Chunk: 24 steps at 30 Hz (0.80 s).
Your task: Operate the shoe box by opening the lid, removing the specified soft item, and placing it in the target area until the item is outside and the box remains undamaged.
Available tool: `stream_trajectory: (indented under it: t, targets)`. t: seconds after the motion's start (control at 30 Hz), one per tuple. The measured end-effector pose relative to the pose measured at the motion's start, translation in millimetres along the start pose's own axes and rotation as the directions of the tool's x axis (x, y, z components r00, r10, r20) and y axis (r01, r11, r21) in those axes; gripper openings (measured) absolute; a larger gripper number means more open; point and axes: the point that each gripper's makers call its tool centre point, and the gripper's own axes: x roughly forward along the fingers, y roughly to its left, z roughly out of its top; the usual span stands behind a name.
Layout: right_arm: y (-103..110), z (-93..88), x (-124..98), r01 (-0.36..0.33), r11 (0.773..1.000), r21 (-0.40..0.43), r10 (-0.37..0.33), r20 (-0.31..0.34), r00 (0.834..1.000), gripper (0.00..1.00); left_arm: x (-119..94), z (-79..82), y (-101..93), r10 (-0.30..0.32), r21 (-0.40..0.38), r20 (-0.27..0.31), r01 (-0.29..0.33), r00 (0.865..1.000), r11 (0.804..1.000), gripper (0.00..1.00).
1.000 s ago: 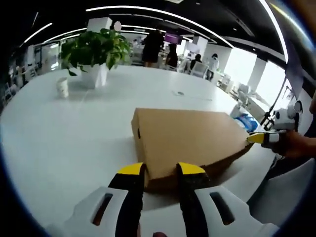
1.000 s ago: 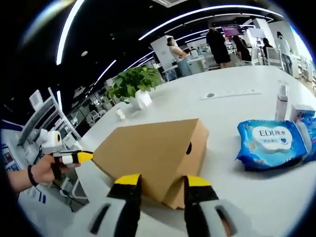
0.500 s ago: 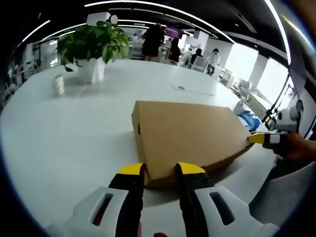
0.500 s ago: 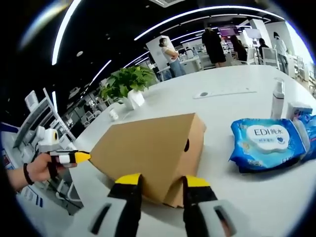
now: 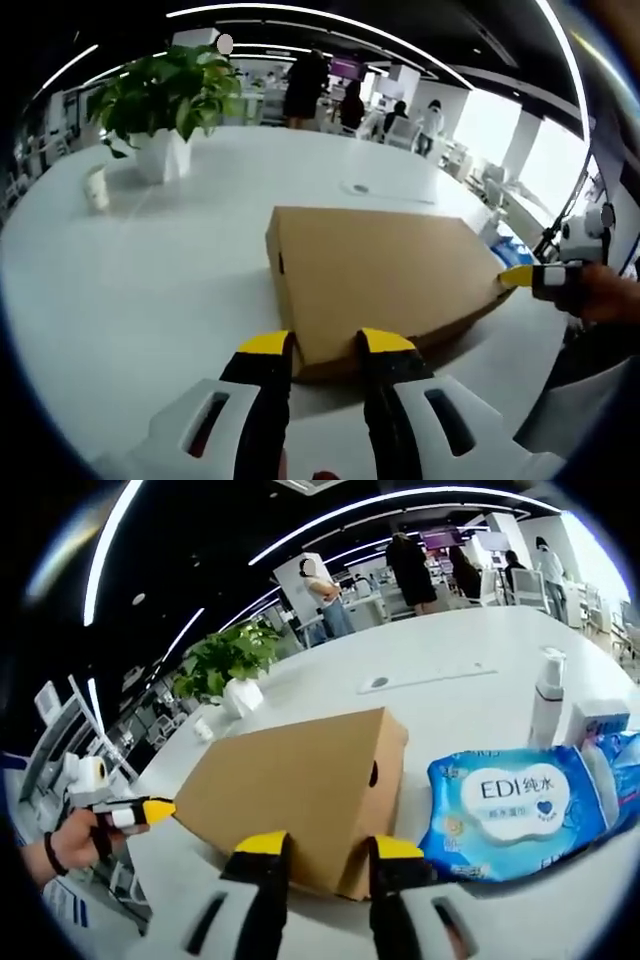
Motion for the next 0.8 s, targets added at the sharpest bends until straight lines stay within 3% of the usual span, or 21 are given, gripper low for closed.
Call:
stream_trajectory:
  t: [0.33,0.8]
  targets:
    - [-19.1,16.4,5.2,0.023,1.0,0.014,-0.023,0.013,1.0,0.28,22.1,14.0,-7.8,-0.01,-0.006,-0.007,0.01,1.0,1.0,0.26]
    - [-25.6,20.2,6.2,0.003,1.0,0.017,-0.003,0.01,1.0,0.29,24.5,15.0,-12.8,-0.01,-0.01,-0.021,0.01,1.0,1.0,0.26]
